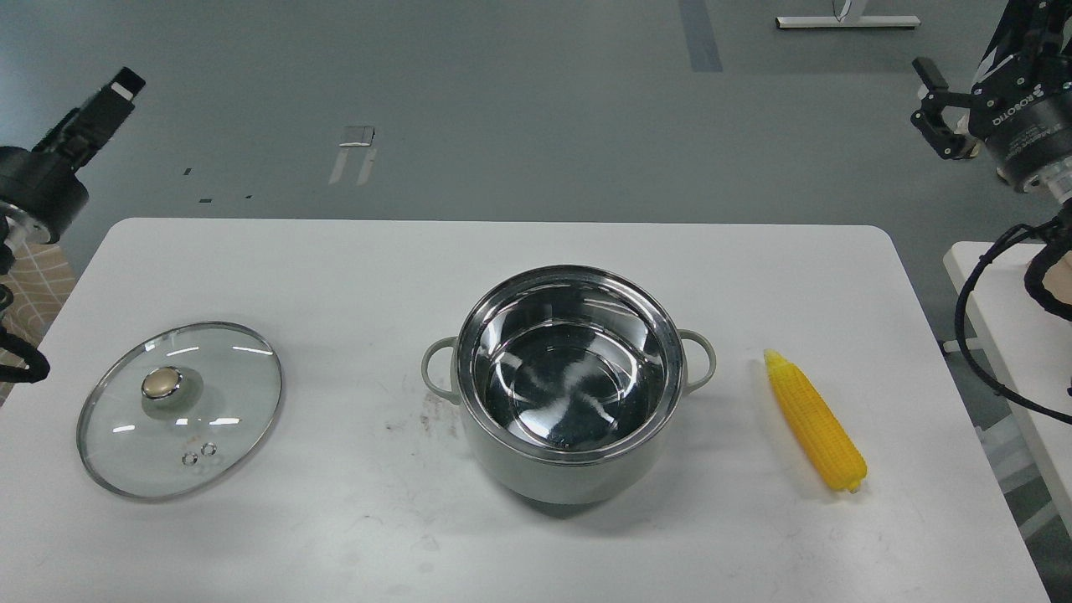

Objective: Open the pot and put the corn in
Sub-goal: 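Lower the lid onto the table, release it, and raise the left gripper, then reach the right gripper to the yellow corn cob and grasp it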

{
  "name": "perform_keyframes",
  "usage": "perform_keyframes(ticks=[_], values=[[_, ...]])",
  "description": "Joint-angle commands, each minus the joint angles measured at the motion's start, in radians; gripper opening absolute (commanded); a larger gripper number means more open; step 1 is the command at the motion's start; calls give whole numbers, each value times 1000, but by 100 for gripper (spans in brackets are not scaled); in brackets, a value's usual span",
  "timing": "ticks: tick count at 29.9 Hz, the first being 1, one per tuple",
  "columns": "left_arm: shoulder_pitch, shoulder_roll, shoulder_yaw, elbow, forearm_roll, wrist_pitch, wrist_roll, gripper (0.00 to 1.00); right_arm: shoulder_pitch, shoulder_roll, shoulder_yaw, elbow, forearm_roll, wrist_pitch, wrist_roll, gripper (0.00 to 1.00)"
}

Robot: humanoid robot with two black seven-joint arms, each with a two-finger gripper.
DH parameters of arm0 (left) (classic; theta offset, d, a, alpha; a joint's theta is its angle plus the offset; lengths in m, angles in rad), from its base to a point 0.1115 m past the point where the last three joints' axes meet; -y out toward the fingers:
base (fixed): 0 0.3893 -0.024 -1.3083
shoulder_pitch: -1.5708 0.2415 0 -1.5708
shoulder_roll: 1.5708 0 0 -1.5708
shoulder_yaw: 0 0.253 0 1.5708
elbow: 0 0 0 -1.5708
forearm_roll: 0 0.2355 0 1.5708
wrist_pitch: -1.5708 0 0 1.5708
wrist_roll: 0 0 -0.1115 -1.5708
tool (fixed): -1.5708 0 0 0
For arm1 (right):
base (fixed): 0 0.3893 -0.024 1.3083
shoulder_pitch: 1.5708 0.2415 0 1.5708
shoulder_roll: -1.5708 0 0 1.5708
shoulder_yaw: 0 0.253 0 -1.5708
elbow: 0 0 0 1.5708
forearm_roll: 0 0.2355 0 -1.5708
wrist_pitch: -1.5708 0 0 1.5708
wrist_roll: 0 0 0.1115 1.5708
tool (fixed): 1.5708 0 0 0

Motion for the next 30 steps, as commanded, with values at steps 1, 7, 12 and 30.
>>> perform_keyframes(ticks=[1, 7, 12, 30], values=[[-118, -101, -6, 62, -264, -83, 0, 91, -74, -104, -42, 142, -93, 0, 0, 100], [-206, -195, -21, 200, -563, -243, 0, 97, -149, -209, -99, 347, -550, 0, -1, 100], [-211, -258, -131, 231, -664, -355, 51, 98, -214, -215, -103, 452, -951, 0, -1, 100], [-189, -381, -351, 231, -677, -524, 243, 98, -275, -230, -526, 486, -1284, 0, -23, 98]])
